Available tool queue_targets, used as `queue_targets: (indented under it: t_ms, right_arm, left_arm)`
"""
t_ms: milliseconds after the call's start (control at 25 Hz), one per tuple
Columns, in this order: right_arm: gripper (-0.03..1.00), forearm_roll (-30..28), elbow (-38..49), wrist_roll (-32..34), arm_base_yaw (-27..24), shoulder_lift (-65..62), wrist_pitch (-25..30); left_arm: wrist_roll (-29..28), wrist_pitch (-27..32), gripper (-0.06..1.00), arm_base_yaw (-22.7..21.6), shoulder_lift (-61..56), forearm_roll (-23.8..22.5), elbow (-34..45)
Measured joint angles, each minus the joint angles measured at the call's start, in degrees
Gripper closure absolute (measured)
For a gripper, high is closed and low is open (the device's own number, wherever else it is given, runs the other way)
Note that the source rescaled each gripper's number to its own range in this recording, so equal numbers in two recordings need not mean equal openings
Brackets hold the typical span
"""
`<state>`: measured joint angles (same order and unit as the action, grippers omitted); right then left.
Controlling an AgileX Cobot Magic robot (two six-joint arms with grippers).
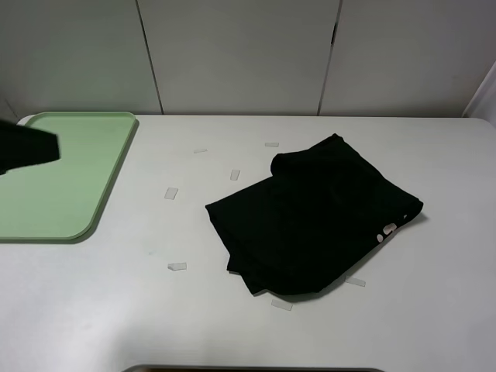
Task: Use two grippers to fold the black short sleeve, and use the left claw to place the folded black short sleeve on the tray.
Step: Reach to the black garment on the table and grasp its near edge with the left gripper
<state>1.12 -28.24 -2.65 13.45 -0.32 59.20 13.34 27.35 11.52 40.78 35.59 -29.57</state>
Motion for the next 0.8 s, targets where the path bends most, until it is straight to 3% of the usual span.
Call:
queue_targets:
  t_ms: [160, 400, 560, 800]
  right_arm:
    - [-0.03, 0.0, 0.0, 0.0, 0.0, 0.0, 0.0]
    - [-0.03, 0.0, 0.0, 0.0, 0.0, 0.0, 0.0]
    - [-0.03, 0.0, 0.0, 0.0, 0.0, 0.0, 0.0]
    - [-0.03, 0.0, 0.0, 0.0, 0.0, 0.0, 0.0]
  left_arm:
    - [13.7, -3.5, 0.07, 0.0, 13.5, 17.7, 0.0]
    - [35.6, -2.5, 0.07, 0.0, 29.0, 44.3, 0.0]
    - [44.5, 0.4, 0.07, 0.0, 36.0, 55.4, 0.0]
    - [52.3, 2.0, 0.07, 0.0, 43.6, 62.8, 0.0]
